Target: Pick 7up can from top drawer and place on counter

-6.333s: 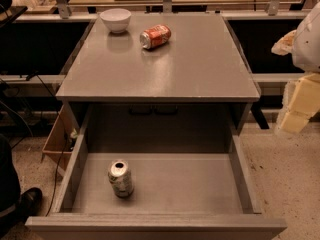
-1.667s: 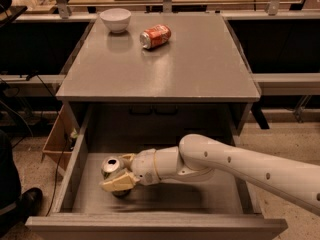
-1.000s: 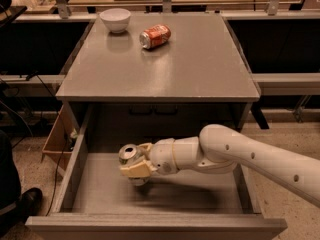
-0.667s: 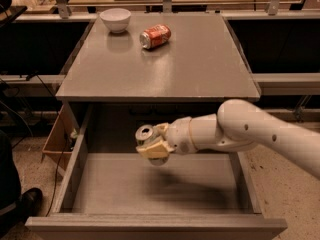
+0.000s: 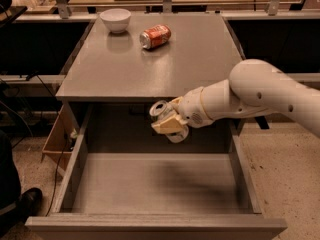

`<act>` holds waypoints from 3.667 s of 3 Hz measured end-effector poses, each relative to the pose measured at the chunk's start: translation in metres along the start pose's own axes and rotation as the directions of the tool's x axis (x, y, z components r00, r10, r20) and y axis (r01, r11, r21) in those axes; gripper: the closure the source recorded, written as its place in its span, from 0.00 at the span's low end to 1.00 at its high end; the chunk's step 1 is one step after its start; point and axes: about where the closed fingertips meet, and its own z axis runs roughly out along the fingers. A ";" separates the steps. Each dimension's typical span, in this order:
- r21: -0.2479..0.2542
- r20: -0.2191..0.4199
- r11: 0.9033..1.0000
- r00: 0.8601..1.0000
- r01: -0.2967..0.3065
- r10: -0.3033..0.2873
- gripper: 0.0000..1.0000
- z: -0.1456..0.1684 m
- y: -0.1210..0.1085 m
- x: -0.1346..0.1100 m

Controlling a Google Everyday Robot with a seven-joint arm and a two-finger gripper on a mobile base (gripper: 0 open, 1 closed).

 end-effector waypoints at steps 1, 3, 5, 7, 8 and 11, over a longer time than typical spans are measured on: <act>0.075 -0.048 0.997 0.998 0.036 -0.033 1.00 -0.036 -0.022 -0.022; 0.174 -0.161 0.981 0.985 0.091 -0.063 1.00 -0.071 -0.082 -0.050; 0.173 -0.256 0.978 0.964 0.115 -0.068 1.00 -0.053 -0.114 -0.053; 0.150 -0.281 0.978 0.955 0.145 -0.099 1.00 -0.032 -0.130 -0.070; 0.114 -0.279 0.980 0.952 0.161 -0.124 0.77 -0.002 -0.140 -0.079; 0.034 -0.234 0.985 0.959 0.172 -0.159 0.01 0.033 -0.139 -0.087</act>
Offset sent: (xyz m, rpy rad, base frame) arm 0.0682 -0.0664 0.1114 -0.1996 -0.1503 -0.1214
